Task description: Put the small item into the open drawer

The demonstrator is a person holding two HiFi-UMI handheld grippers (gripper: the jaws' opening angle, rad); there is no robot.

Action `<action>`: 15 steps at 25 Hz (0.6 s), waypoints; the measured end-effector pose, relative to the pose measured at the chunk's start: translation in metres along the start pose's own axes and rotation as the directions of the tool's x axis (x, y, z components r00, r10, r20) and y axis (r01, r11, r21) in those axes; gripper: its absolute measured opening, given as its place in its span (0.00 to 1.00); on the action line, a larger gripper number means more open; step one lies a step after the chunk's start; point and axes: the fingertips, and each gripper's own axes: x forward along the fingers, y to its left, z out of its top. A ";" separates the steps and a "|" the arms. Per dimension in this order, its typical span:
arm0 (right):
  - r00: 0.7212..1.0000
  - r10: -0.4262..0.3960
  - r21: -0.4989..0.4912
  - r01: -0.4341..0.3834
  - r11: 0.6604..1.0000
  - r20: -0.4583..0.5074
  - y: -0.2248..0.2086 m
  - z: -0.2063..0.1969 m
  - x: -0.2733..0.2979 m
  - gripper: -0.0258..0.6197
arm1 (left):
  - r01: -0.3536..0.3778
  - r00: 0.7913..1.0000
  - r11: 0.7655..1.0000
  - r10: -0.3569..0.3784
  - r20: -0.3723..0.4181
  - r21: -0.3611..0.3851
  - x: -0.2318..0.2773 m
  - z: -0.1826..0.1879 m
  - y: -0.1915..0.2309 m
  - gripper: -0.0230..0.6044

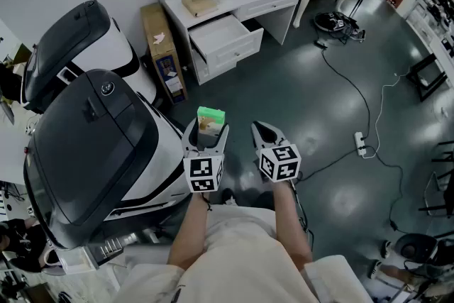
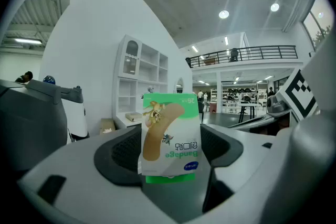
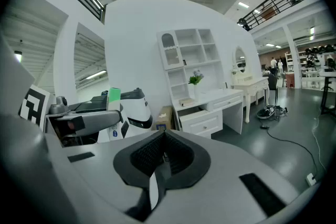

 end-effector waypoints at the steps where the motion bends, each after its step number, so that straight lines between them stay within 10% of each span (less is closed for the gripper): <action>1: 1.000 0.003 -0.002 -0.003 1.000 0.000 0.001 0.000 0.001 0.08 | -0.001 1.000 1.000 0.001 -0.001 -0.001 0.000 -0.001 0.001 0.61; 15: 0.999 -0.002 0.032 0.000 0.999 0.039 0.014 0.006 0.011 0.08 | -0.047 0.999 0.998 0.047 -0.005 -0.047 -0.017 -0.011 0.035 0.61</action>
